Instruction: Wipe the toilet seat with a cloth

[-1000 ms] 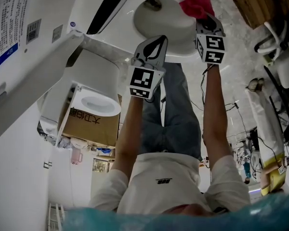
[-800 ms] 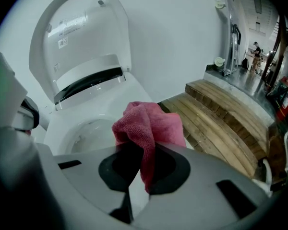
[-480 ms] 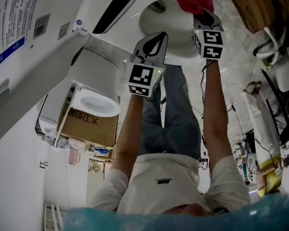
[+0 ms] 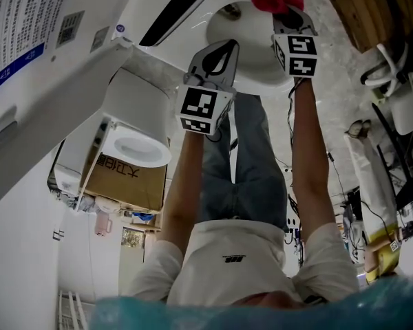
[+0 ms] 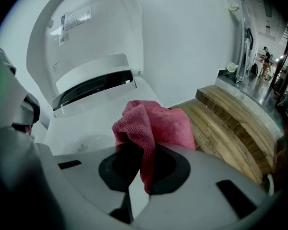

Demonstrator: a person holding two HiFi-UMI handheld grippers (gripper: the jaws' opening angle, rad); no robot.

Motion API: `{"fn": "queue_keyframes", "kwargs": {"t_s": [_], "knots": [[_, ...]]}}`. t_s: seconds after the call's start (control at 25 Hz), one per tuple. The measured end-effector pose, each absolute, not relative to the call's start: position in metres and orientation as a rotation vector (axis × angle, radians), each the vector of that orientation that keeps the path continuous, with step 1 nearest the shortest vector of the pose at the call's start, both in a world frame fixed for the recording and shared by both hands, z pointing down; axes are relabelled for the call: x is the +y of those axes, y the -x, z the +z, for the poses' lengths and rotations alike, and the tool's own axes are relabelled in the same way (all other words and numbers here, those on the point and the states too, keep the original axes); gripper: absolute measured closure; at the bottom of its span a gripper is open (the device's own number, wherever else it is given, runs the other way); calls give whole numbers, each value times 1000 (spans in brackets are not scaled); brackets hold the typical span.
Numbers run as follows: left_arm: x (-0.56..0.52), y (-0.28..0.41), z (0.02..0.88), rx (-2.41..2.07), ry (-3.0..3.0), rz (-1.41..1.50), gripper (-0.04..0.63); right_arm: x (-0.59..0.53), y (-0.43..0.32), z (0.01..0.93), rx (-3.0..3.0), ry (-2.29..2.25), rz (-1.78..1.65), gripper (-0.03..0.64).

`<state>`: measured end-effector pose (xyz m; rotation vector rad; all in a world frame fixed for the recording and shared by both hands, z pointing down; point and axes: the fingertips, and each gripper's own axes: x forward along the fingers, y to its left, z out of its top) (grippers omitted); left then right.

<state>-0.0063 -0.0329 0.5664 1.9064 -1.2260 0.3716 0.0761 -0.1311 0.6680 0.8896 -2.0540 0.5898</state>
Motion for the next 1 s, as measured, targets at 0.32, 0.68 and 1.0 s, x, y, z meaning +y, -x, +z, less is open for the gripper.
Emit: {"fn": "queue_keyframes", "kwargs": {"t_s": [0.32,0.68,1.0], "knots": [[-36,33,568,-1280,-1877,363,584,-143,-44,665,-2082,-856,585,598],[-41,52,563,-1322,-1882,341,584,-146,-16,665,-2082,-831,588,598],[-31,70,560,-1353,-1864,328,584,-136,11,665,-2084,-799,584,598]]}}
